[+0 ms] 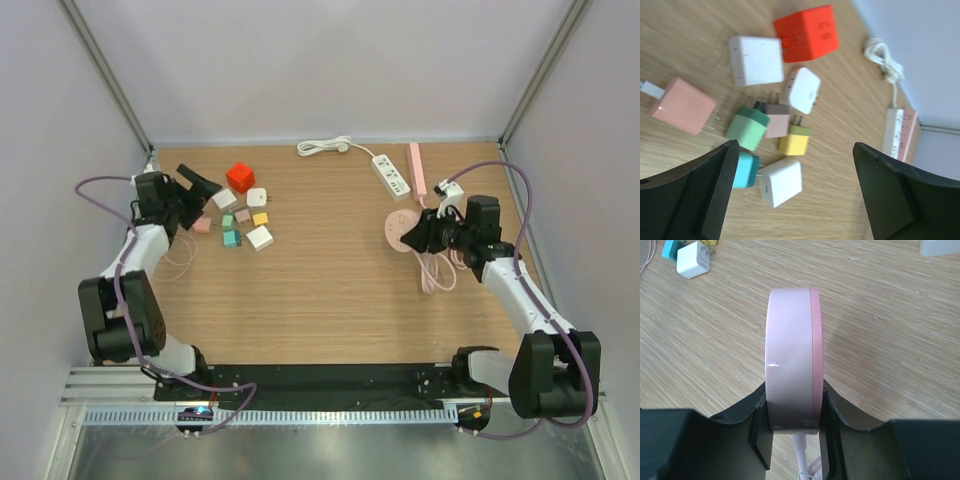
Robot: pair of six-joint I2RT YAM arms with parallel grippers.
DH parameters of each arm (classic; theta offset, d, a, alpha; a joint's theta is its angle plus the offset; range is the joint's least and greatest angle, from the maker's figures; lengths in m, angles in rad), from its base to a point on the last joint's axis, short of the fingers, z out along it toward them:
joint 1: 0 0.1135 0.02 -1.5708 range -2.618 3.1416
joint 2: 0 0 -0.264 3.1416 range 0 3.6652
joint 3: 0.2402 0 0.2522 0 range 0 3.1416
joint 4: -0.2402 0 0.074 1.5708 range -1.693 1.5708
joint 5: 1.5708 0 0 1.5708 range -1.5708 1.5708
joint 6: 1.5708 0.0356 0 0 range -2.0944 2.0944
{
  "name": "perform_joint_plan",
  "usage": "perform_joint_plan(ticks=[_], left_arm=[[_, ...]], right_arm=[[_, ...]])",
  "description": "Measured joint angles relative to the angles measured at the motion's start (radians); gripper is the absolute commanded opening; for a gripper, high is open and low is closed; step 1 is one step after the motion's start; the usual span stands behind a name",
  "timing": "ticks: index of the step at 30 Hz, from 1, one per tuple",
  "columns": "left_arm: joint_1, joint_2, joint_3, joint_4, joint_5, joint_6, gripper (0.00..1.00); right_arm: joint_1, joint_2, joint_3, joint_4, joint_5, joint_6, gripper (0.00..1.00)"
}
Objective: Pull the plug off the socket
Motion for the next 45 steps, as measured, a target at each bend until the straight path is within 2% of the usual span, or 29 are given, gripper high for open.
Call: perform_joint_plan(ticks=[7, 13, 18, 22, 27, 31, 32, 34, 35, 38, 42, 45], left_arm=[[0.0, -0.288, -0.098, 0.002, 0.042, 0.037, 1.0], [0.0, -0.417, -0.166, -0.063, 0.125, 0.082, 1.0], [0.0, -0.52, -0.168, -0.125, 0.173, 0.154, 1.0], [-0.002, -0.605, -0.181, -0.153, 0.191, 0.224, 1.0], [-0.015, -0.65, -0.208, -0.182, 0.198, 0.273, 1.0], [-0.019, -0.676, -0.232, -0.205, 0.198, 0.293, 1.0], [-0.019, -0.683, -0.237, -0.21, 0.198, 0.297, 1.0], [-0.02, -0.695, -0.243, -0.214, 0.198, 0.301, 1.0], [-0.02, -0.701, -0.244, -0.219, 0.198, 0.303, 1.0], [-0.021, -0.715, -0.244, -0.223, 0.197, 0.307, 1.0], [-0.021, -0.723, -0.244, -0.225, 0.197, 0.311, 1.0], [-0.021, -0.723, -0.244, -0.227, 0.194, 0.322, 1.0]], right_arm=[[-0.039, 0.035, 0.019, 0.0, -0.037, 0.011, 0.01], [-0.055, 0.158, 0.089, -0.029, -0.095, 0.01, 0.01], [-0.054, 0.359, 0.262, -0.143, -0.149, -0.023, 0.01], [-0.054, 0.581, 0.442, -0.219, -0.18, -0.071, 0.03], [-0.054, 0.762, 0.535, -0.3, -0.175, -0.11, 0.08], [-0.057, 0.81, 0.606, -0.372, -0.185, -0.135, 0.24], [-0.056, 0.816, 0.623, -0.384, -0.174, -0.143, 0.38], [-0.056, 0.824, 0.648, -0.403, -0.155, -0.152, 0.52], [-0.056, 0.826, 0.655, -0.409, -0.14, -0.156, 0.63], [-0.064, 0.827, 0.661, -0.421, -0.091, -0.172, 0.8], [-0.088, 0.827, 0.668, -0.442, -0.052, -0.188, 0.88], [-0.101, 0.827, 0.679, -0.457, -0.03, -0.209, 0.89]])
